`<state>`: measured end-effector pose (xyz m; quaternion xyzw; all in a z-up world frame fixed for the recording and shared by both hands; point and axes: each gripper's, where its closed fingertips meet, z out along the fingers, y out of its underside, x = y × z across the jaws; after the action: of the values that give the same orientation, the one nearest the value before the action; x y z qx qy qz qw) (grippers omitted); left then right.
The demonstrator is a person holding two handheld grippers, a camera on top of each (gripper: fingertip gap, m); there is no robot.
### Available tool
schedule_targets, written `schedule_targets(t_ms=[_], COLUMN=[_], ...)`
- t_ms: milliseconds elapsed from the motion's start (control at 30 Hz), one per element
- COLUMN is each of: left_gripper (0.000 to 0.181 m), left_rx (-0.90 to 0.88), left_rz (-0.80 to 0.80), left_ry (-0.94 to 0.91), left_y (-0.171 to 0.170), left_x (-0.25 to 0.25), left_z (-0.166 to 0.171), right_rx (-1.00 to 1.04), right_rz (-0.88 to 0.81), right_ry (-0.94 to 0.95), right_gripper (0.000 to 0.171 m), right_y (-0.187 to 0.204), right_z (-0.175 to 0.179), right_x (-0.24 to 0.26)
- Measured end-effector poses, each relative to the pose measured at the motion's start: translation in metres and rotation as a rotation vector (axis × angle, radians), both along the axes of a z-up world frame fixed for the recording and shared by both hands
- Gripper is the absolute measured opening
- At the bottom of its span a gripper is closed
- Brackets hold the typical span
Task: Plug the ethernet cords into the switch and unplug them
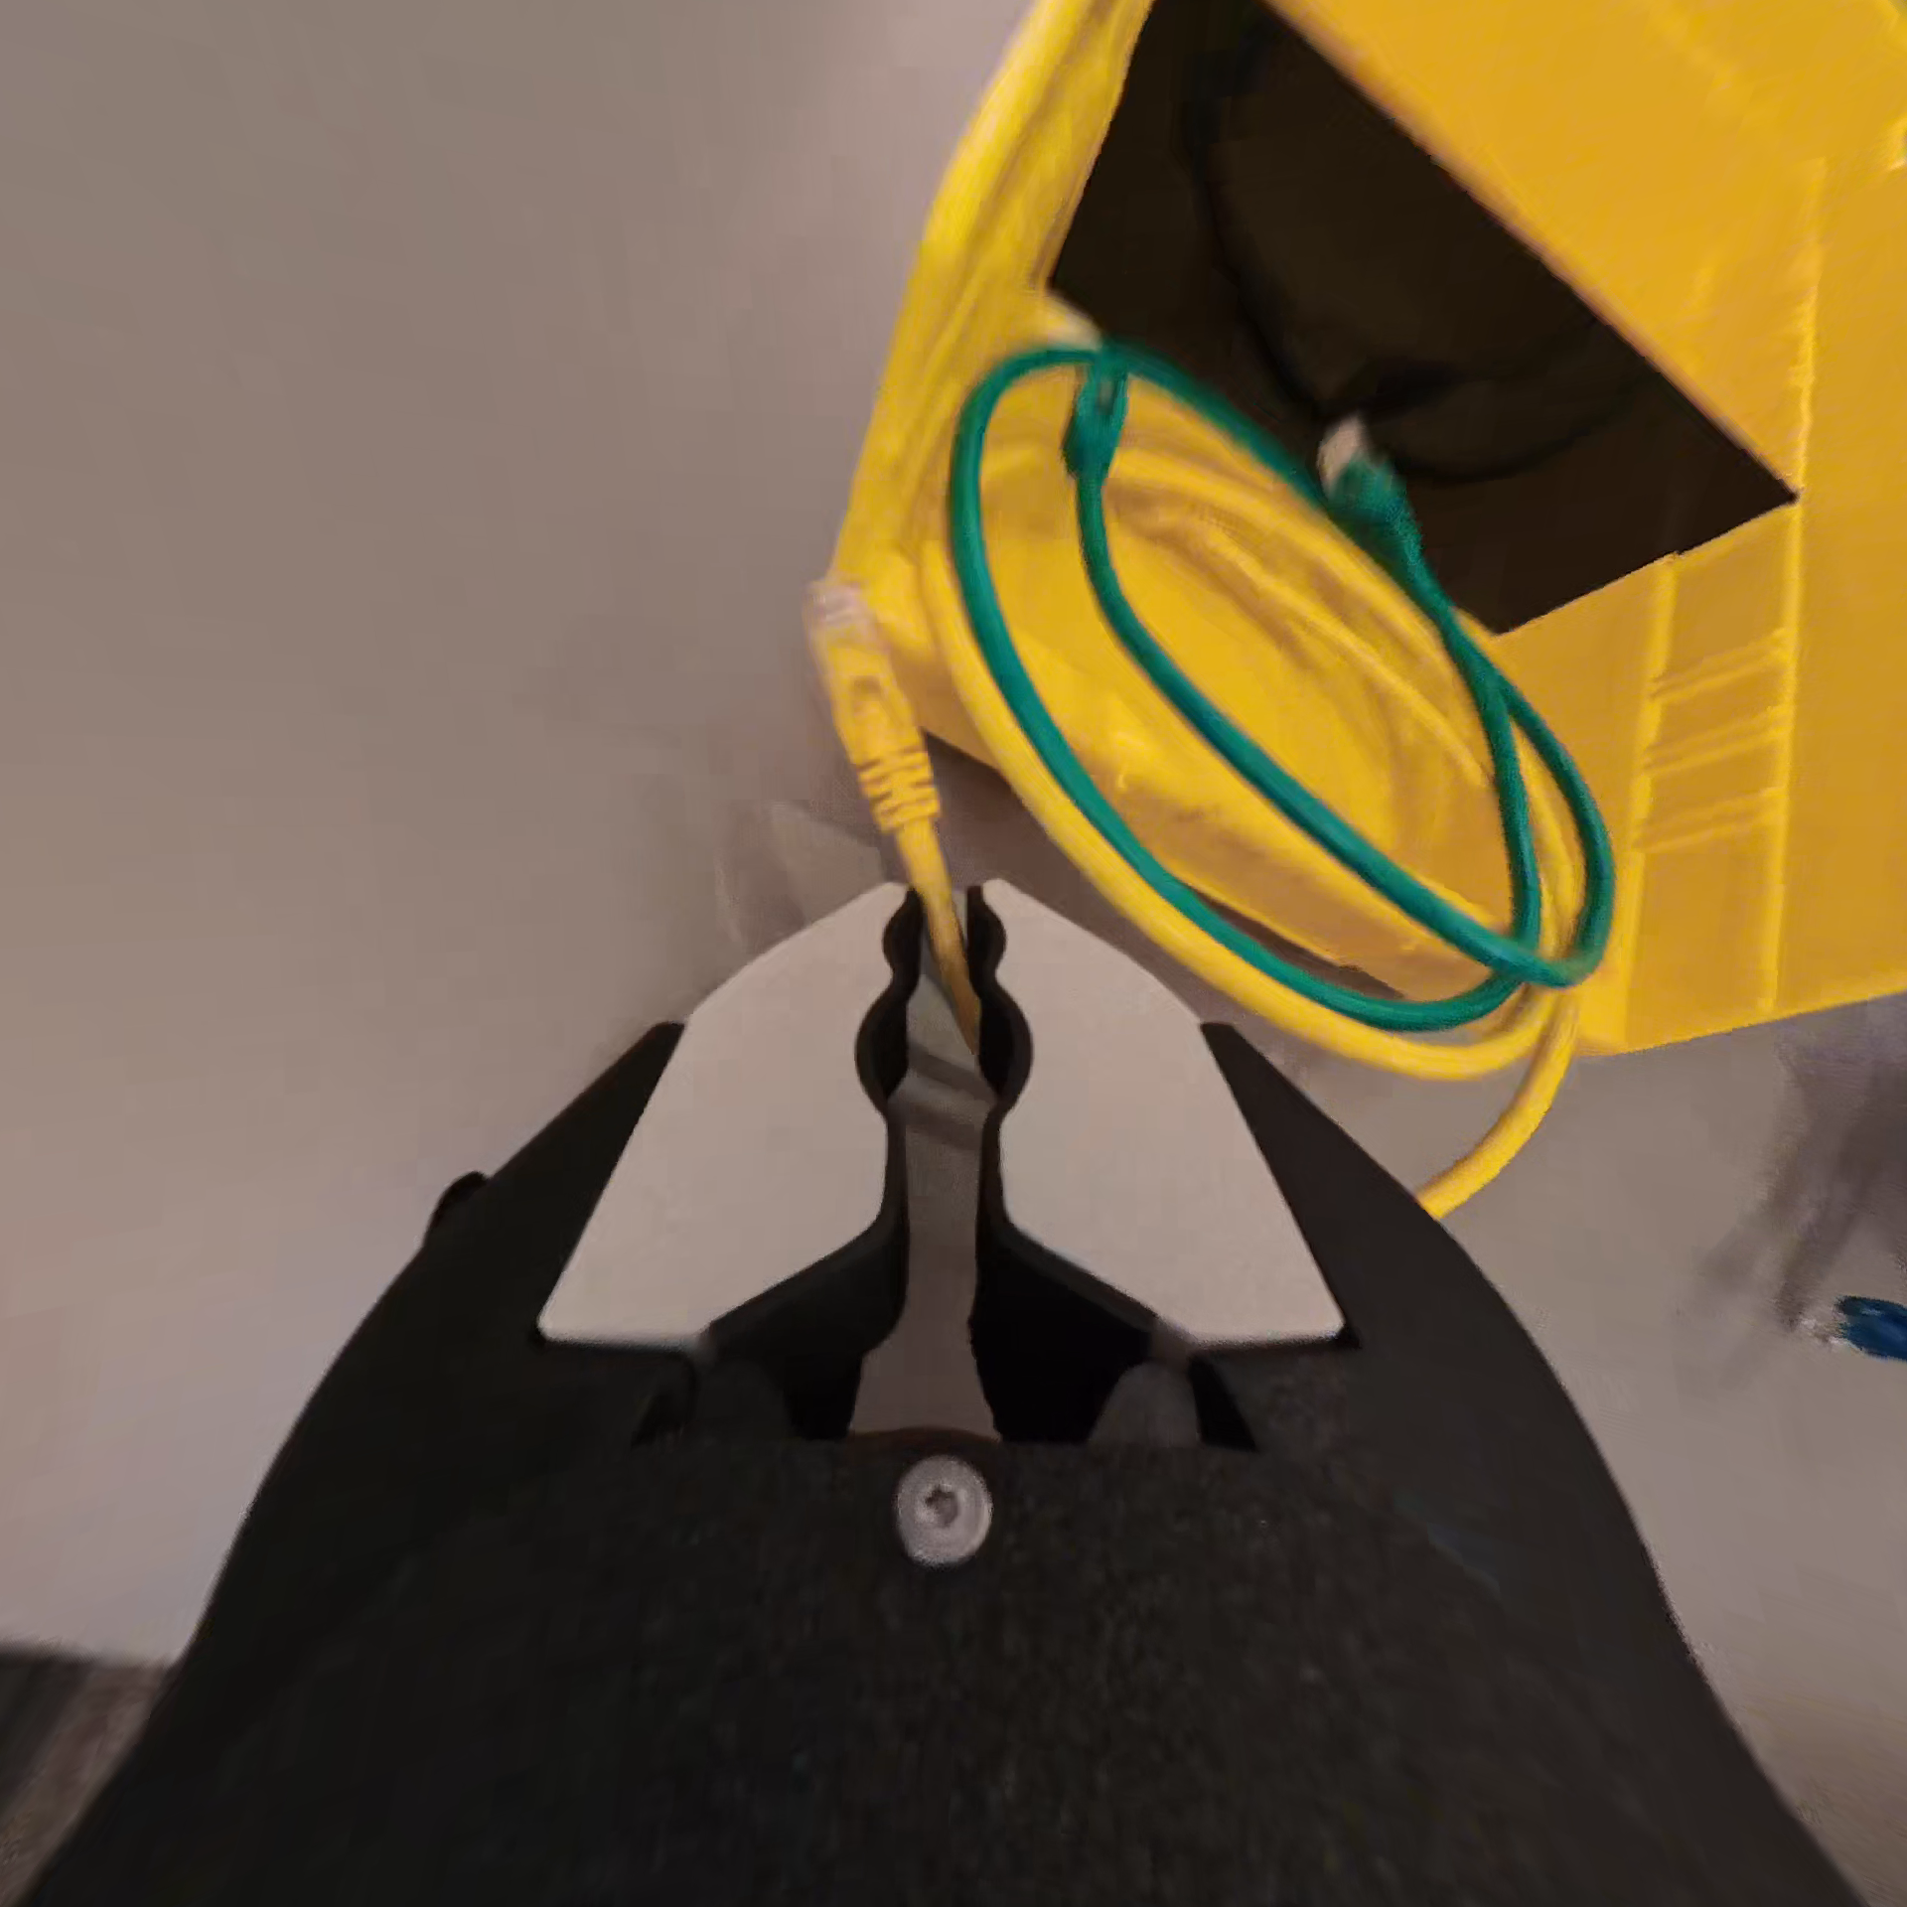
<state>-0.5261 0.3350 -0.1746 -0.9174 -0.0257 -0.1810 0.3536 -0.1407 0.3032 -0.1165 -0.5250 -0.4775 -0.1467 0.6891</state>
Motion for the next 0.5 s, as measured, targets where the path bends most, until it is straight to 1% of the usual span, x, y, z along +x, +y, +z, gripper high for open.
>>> schedule_targets(t_ms=[100, 133, 233, 300, 400, 500], left_gripper=[0.005, 0.005, 0.005, 0.005, 0.005, 0.005], left_rx=[0.122, 0.182, 0.345, 0.469, 0.656, 0.757], left_rz=[0.014, -0.002, -0.056, -0.117, -0.194, -0.276], left_ry=[0.116, 0.159, 0.38, 0.467, 0.647, 0.782], left_y=[-0.005, -0.004, 0.008, 0.021, 0.043, 0.064], left_x=[-0.032, -0.039, -0.049, -0.037, -0.011, 0.026], left_z=[0.045, 0.065, 0.132, 0.185, 0.273, 0.35], right_rx=[0.001, 0.003, 0.009, 0.013, 0.018, 0.025], right_rz=[0.001, 0.001, 0.004, 0.0, -0.013, -0.016], right_ry=[-0.003, -0.007, -0.019, -0.028, -0.033, -0.036], right_gripper=[0.03, 0.03, 0.03, 0.03, 0.03, 0.03], right_y=[0.0, -0.001, -0.002, -0.002, -0.001, -0.001], right_z=[0.0, -0.001, -0.001, -0.002, -0.002, -0.002], right_x=[-0.001, -0.001, -0.003, -0.004, -0.003, -0.002])
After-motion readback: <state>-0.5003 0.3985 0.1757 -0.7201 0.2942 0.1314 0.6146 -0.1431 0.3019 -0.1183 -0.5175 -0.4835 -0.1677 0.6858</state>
